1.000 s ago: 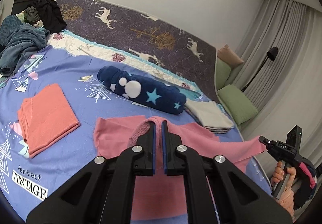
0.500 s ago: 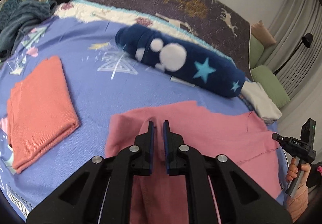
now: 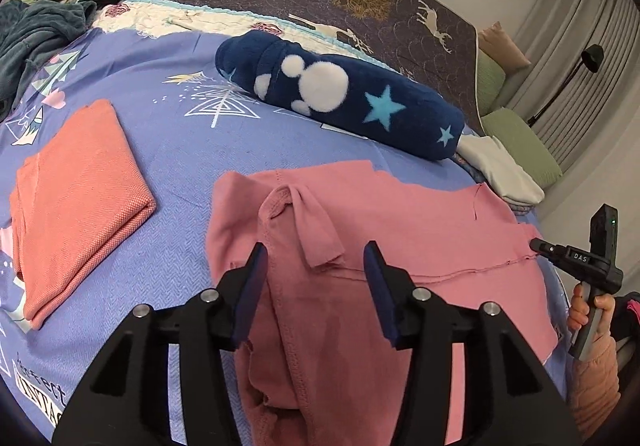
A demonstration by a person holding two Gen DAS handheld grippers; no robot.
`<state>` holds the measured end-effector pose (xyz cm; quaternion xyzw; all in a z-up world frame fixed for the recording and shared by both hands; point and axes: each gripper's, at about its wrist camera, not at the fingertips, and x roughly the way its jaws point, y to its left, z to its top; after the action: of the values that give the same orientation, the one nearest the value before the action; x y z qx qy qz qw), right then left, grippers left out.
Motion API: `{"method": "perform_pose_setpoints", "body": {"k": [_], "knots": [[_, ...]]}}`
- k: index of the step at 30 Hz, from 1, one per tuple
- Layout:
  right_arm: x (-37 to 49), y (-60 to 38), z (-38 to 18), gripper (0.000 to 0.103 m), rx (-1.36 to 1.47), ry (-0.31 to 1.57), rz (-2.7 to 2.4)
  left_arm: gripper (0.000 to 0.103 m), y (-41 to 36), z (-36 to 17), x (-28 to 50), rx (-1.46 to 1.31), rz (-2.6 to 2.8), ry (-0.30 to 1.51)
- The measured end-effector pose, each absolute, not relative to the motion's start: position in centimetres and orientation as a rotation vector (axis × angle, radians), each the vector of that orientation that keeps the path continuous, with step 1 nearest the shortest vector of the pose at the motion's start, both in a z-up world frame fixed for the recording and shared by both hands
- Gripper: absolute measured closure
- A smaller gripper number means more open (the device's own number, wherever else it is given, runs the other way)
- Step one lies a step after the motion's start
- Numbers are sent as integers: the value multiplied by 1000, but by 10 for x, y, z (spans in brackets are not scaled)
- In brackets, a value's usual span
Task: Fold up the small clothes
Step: 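Lower the folded hem onto the shirt and open both grippers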
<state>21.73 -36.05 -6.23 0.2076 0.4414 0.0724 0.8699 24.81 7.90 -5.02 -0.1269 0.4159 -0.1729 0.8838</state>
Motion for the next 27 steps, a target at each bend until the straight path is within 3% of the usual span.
{"method": "perform_pose_setpoints", "body": {"k": [3,5,6,12,14,16,17,19,22,27], "knots": [[221,-360,-61,95,448,915,144,53,70,-54,261,-250,-335,910],[222,-359,-59,96,452,910,141,92,66,-58,271,-223,-297,943],[224,-359,-57,99,454,907,140,99,65,-60,278,-232,-300,971],[240,-367,-39,99,495,836,117,99,94,-36,304,-496,-283,870],[248,-372,-33,99,519,800,90,93,101,-30,315,-503,-224,826],[257,-377,-32,94,526,776,57,62,109,-29,319,-480,-134,789],[259,-377,-32,93,526,779,46,58,114,-30,319,-482,-111,783],[257,-381,-38,88,520,796,37,56,123,-34,314,-492,-120,786],[245,-386,-46,69,486,818,38,56,126,-42,305,-429,-151,812],[232,-382,-58,61,390,874,53,48,103,-57,299,-275,-221,884]]}}
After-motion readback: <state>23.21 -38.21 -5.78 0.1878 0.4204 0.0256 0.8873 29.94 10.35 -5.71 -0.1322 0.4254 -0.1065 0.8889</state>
